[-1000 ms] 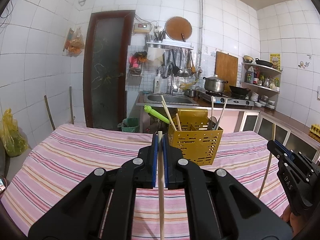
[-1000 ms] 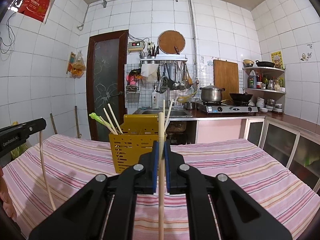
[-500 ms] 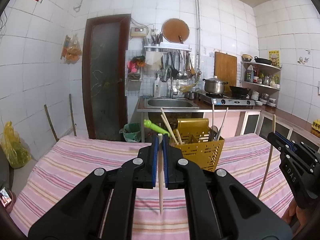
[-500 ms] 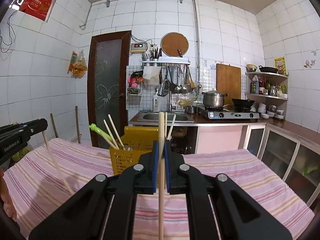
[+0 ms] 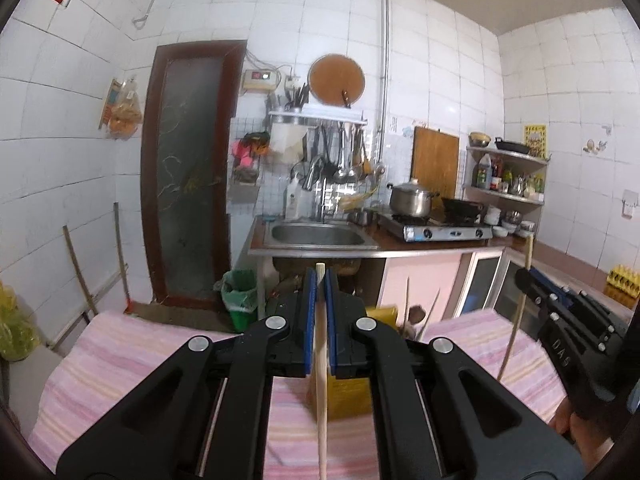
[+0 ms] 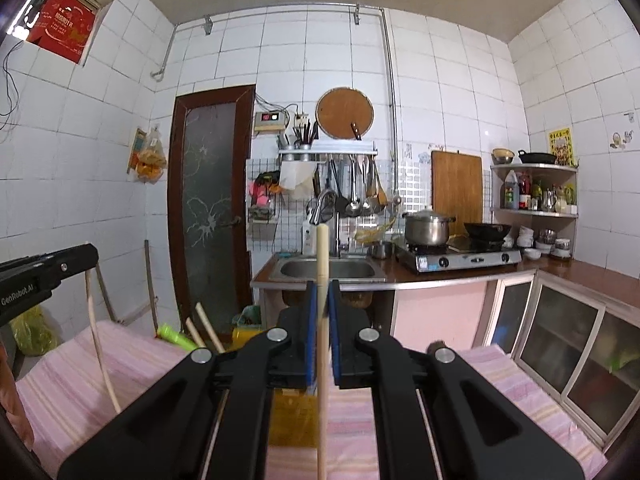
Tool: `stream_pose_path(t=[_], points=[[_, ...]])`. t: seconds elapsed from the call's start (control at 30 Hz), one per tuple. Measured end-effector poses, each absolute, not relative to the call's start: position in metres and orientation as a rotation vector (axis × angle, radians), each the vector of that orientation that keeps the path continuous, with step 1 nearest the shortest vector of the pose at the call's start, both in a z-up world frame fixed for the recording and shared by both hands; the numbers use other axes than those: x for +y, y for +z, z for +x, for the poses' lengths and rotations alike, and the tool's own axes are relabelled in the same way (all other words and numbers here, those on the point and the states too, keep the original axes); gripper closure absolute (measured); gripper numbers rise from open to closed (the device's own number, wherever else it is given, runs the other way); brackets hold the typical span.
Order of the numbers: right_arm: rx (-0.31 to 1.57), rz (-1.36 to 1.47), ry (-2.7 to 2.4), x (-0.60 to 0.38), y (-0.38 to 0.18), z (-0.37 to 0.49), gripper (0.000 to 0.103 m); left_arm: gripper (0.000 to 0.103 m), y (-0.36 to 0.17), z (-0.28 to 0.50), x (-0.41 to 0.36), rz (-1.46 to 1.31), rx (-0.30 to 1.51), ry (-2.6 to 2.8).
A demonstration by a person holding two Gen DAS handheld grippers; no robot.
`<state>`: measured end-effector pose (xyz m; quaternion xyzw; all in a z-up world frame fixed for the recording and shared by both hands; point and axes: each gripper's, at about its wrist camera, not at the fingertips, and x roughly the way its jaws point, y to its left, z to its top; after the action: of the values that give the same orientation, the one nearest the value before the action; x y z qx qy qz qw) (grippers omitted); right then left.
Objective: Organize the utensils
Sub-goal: 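Lower both chopsticks into the holder and open both tools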
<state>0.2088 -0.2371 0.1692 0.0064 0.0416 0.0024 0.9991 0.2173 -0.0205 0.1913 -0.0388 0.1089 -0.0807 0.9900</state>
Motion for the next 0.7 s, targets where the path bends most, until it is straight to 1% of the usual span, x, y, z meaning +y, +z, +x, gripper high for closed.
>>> stream_pose_path(t=[0.3, 0.53, 0.7], points=[[0.051, 0.053, 0.021, -0.244, 0.193, 0.277, 0.097, 0.099, 0.218, 0.287, -0.052, -0.105, 0.15, -0.195], [0.058, 0.118, 0.051, -0.249, 0.178, 0.326, 0.097, 0.1, 0.198, 0.332, -0.067, -0.078, 0.169, -0.178], [0.049, 0.143, 0.062, -0.251, 0.159, 0.34, 0.097, 0.099, 0.179, 0.345, -0.067, -0.063, 0.188, -0.162]])
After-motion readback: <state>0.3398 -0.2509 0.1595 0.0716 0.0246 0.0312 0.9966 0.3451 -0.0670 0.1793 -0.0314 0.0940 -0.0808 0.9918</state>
